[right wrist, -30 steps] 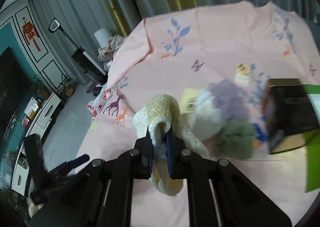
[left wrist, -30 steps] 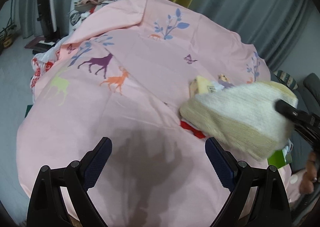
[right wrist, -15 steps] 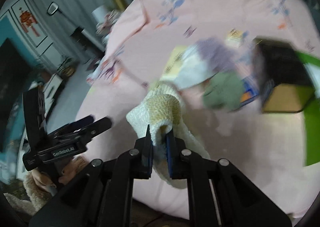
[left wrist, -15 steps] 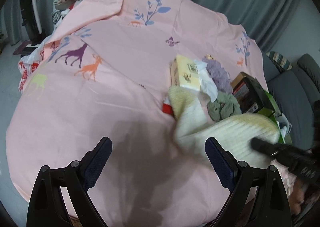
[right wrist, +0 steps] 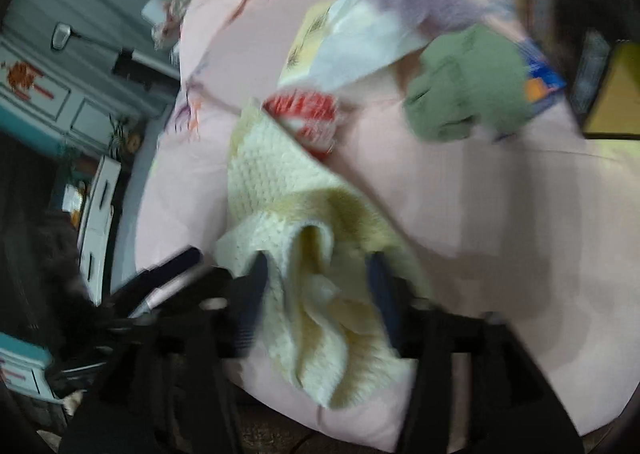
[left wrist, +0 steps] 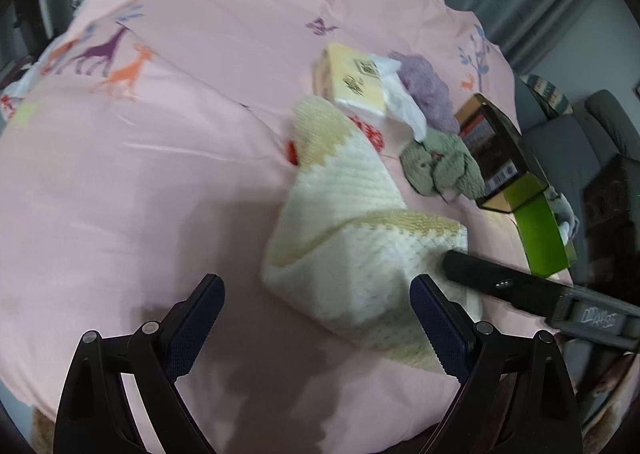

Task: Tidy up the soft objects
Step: 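Grasp the cream knitted towel with the right tool and lift it, then carry the cream towel over the green box and lower it inside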

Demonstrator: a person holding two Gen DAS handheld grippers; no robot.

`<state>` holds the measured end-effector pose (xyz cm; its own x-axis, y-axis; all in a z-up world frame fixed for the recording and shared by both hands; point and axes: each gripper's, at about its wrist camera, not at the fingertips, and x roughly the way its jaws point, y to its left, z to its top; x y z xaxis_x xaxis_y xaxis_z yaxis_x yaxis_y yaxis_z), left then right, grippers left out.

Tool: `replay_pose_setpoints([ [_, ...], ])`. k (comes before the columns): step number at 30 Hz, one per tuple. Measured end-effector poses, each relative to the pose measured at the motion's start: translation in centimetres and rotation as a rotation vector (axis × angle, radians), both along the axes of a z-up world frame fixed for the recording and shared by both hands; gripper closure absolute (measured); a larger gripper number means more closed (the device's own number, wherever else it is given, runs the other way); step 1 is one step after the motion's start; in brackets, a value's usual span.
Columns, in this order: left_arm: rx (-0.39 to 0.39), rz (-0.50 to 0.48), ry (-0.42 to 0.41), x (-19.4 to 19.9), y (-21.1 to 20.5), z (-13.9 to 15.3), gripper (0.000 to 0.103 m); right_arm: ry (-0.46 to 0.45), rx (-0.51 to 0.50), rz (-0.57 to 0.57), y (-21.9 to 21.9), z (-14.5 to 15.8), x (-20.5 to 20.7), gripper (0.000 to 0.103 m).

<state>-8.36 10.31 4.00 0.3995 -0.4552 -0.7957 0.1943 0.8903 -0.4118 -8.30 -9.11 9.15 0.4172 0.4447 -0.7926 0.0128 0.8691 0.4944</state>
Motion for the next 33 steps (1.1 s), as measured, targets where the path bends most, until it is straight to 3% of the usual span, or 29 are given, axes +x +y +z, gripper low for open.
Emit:
replay_pose_setpoints([
  [3, -0.009, -0.017, 0.018, 0.3, -0.9, -0.9, 0.015, 0.010, 0.005, -0.055, -1.8, 0.3, -1.0, 0.028],
  [10, 0.023, -0.047, -0.008, 0.8, -2.5, -1.2, 0.022, 0.128, 0.197, -0.053, -2.3, -3.3, -2.3, 0.028],
  [11, 0.021, -0.052, -0.008, 0.9, -2.6, -1.2, 0.032, 0.124, 0.204, -0.058, -2.0, -3.6, -2.0, 0.030],
  [13, 0.012, -0.062, 0.003, 1.2, -2.7, -1.4, 0.039, 0.108, 0.216, -0.067, -1.8, -3.7, -1.8, 0.039],
  [15, -0.007, -0.088, 0.007, 1.3, -2.8, -1.3, 0.061, 0.128, 0.275, -0.079, -1.7, -4.2, -1.1, 0.050],
  [16, -0.036, -0.107, 0.025, 1.3, -2.9, -1.4, 0.064, 0.144, 0.306, -0.082, -1.6, -4.5, -0.5, 0.051],
  [19, -0.021, -0.134, -0.001, 0.8, -3.4, -1.0, 0.069, 0.164, 0.413, -0.054, -1.1, -5.2, 0.4, 0.057],
  [21, -0.010, -0.146, -0.008, 0.4, -3.8, -0.5, 0.072, 0.180, 0.420, -0.055, -0.6, -5.5, 0.5, 0.059],
  [26, 0.003, -0.153, -0.073, -0.6, -4.2, 2.3, 0.073, 0.108, 0.469, -0.051, -1.5, -3.4, -0.2, 0.064],
  [33, 0.007, -0.221, -0.239, -1.9, -8.4, 8.6, 0.073, -0.085, 0.471, -0.095, -6.4, 2.9, -2.7, 0.065],
])
